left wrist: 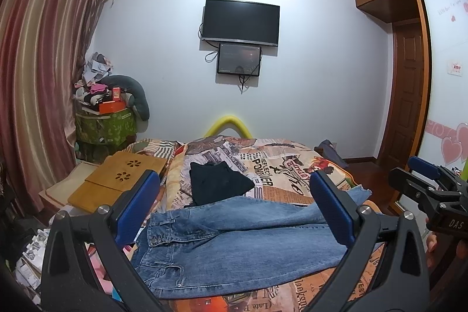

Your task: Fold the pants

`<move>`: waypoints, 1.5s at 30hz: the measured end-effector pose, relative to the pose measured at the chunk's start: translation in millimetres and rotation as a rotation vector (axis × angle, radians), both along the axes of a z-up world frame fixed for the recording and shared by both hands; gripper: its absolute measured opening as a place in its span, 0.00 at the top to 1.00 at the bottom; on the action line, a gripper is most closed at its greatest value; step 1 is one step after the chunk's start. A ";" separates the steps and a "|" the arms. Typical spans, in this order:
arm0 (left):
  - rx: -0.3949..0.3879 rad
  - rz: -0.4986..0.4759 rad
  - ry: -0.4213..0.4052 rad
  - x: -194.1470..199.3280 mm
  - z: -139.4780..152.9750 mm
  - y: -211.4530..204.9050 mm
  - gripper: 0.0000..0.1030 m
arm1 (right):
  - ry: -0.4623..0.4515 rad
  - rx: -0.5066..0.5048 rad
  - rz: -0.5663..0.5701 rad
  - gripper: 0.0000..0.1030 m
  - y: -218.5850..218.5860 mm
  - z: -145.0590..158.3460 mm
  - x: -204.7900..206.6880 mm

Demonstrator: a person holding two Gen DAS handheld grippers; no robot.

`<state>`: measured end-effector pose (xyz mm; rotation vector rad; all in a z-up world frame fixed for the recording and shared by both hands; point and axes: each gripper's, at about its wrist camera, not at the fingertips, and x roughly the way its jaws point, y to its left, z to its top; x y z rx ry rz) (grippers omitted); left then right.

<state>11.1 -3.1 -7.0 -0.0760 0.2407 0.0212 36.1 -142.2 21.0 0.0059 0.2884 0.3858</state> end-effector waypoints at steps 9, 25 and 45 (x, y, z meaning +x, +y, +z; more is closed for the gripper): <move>-0.008 0.003 0.003 1.5 1.8 2.5 0.00 | 0.001 -0.005 0.003 0.00 1.7 0.3 0.9; -0.014 0.000 0.013 7.8 -0.8 5.7 0.00 | 0.011 -0.021 0.010 0.00 5.3 -5.6 8.9; -0.030 0.081 0.265 167.1 -69.0 83.0 0.00 | 0.161 -0.125 -0.012 0.00 -4.6 -69.2 142.6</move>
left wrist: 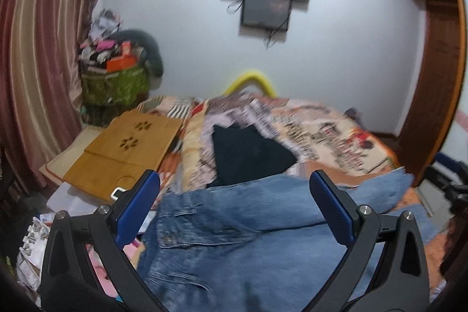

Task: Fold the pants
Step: 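Lower both grippers onto the jeans waistband and leg and close them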

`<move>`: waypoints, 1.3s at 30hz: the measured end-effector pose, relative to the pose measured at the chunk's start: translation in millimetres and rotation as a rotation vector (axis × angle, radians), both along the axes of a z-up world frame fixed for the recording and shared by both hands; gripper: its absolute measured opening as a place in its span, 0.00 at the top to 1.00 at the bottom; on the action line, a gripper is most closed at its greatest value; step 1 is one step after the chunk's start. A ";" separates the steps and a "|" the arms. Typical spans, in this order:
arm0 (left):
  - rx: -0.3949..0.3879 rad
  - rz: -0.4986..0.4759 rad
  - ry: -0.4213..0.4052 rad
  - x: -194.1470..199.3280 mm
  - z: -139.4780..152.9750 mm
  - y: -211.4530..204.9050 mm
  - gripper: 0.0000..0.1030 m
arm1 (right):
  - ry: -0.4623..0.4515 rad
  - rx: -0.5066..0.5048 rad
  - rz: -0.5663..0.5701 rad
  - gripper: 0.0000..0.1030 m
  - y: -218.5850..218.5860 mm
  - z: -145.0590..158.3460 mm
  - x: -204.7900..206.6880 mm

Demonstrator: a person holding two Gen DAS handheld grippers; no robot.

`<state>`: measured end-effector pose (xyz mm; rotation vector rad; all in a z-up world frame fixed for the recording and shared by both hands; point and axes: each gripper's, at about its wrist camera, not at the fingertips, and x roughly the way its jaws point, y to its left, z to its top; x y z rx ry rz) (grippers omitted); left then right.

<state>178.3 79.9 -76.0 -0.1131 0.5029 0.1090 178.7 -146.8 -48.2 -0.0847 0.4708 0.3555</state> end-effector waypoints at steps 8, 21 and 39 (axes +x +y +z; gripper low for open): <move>0.000 0.025 0.239 102.4 -65.4 70.7 0.00 | 0.190 -0.080 0.095 0.00 -5.3 -42.6 84.2; -0.170 0.038 0.634 205.8 -201.0 133.5 0.25 | 0.500 -0.165 0.232 0.09 8.3 -126.4 184.3; -0.156 0.028 0.765 230.1 -247.9 122.4 0.77 | 0.582 -0.187 0.265 0.75 16.8 -173.2 209.9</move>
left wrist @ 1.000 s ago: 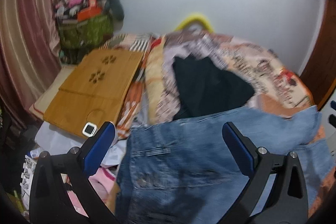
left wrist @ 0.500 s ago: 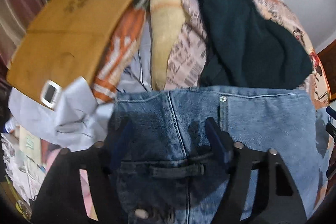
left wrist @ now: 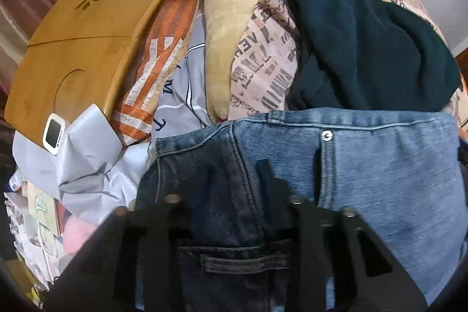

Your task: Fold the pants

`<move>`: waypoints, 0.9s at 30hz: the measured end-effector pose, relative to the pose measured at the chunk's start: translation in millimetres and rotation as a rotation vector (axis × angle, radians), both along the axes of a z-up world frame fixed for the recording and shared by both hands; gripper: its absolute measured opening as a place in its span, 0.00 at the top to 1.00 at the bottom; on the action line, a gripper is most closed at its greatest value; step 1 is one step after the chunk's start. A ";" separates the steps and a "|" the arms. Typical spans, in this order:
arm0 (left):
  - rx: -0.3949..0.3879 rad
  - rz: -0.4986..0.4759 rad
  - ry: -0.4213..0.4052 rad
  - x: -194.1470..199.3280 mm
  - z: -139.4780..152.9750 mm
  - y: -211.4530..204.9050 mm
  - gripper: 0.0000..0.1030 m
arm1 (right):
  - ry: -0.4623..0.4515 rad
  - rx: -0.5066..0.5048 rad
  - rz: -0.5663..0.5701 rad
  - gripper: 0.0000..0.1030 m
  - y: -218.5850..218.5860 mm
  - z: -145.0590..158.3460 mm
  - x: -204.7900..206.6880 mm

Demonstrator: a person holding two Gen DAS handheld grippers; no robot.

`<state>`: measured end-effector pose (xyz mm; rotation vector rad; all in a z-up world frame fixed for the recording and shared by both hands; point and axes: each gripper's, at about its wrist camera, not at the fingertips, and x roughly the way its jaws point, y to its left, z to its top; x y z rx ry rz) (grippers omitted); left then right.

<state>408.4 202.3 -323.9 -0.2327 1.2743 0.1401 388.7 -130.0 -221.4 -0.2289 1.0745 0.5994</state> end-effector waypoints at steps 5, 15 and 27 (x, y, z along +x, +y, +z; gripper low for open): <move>0.062 -0.029 -0.028 0.5 21.0 -9.4 0.92 | -0.037 -0.060 0.043 0.92 7.8 3.3 -8.6; 0.088 -0.016 -0.270 -7.4 121.3 -9.6 0.94 | -0.258 -0.083 0.007 0.94 3.2 80.0 -6.3; 0.131 -0.043 -0.367 -94.5 161.6 -26.8 0.95 | -0.306 0.001 0.001 0.94 -10.5 115.8 -98.2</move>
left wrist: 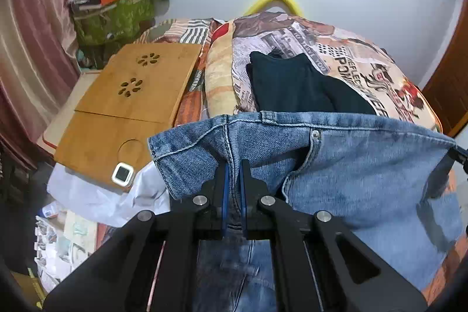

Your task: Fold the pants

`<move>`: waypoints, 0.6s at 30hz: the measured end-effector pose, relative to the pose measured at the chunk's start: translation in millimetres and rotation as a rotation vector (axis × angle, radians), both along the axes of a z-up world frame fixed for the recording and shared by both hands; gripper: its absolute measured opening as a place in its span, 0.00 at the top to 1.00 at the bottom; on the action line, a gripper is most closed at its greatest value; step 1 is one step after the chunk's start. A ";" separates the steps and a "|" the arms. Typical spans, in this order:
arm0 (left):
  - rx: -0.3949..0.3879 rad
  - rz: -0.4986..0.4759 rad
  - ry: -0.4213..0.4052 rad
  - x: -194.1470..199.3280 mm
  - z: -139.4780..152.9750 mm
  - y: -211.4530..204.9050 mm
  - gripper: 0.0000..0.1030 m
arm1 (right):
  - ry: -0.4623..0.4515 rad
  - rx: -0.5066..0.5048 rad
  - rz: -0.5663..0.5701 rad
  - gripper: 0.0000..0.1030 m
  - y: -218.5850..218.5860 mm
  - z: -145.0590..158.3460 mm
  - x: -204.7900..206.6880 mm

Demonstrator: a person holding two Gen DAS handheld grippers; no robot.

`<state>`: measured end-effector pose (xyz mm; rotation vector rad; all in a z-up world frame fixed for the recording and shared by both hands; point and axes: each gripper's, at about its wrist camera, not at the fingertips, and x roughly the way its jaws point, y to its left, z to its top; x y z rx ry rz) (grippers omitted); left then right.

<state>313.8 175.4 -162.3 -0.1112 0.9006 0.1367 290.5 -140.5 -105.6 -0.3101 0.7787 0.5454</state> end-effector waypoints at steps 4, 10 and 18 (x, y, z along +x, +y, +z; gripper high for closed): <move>0.010 -0.011 -0.012 -38.1 2.6 -7.2 0.95 | -0.004 0.010 0.000 0.95 -2.9 2.2 -31.0; 0.013 -0.003 -0.005 -81.3 -7.1 -11.0 0.94 | 0.010 0.017 0.010 0.95 -3.2 -2.6 -75.4; -0.032 0.026 0.039 -136.4 -38.8 -6.3 0.93 | 0.079 0.026 0.005 0.94 -5.5 -28.7 -113.0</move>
